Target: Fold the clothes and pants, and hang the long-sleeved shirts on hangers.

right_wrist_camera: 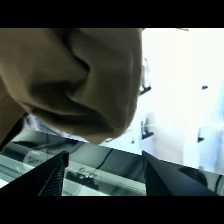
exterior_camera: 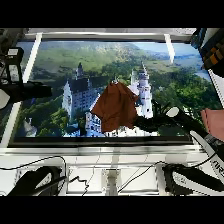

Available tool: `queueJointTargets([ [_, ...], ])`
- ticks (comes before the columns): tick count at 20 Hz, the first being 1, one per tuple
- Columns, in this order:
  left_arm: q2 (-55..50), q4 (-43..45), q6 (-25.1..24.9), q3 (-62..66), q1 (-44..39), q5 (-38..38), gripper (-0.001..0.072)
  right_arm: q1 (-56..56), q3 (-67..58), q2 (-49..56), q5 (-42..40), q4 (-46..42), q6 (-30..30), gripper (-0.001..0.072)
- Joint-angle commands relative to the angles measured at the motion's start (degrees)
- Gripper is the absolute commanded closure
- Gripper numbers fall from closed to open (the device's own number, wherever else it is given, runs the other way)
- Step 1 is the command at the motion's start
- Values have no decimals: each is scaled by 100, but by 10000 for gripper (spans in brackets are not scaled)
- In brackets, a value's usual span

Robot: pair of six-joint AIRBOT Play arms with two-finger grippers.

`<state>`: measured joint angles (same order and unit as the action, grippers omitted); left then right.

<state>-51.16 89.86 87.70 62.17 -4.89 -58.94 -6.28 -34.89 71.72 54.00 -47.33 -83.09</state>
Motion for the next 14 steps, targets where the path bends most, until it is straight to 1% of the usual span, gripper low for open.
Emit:
queueJointTargets([
  [1,-184,-87,0,-219,0,-17,684,39,2,129,-15,74,22,251],
  [2,-295,-260,2,-356,-2,-59,606,11,2,168,-17,142,24,276],
  [3,-407,-507,0,-514,-2,-70,438,-42,2,197,-63,149,24,276],
  [4,-544,-828,-2,-691,-2,-48,342,-133,2,205,-155,170,24,276],
  [6,-874,-1300,-4,-960,-2,66,340,-352,2,208,-444,306,26,276],
  [7,-1060,-1491,-4,-1029,-2,136,340,-468,2,210,-629,376,24,289],
  [8,-1283,-1725,-15,-1049,-4,203,340,-564,0,208,-800,435,24,376],
  [9,-1491,-2017,-136,-1049,-13,319,340,-632,2,208,-944,498,24,492],
  [10,-1709,-2393,-415,-1049,-44,476,340,-660,-2,208,-1058,549,24,599],
  [11,-1910,-2736,-730,-1049,-105,647,340,-660,-37,208,-1069,527,24,688],
  [12,-2094,-2994,-935,-1049,-188,822,339,-656,-96,199,-1058,487,26,688],
  [13,-2284,-3191,-1025,-1049,-286,1012,337,-656,-184,184,-1043,439,26,688],
  [14,-2457,-3270,-1023,-1049,-387,1180,273,-656,-264,142,-1032,417,26,688],
])
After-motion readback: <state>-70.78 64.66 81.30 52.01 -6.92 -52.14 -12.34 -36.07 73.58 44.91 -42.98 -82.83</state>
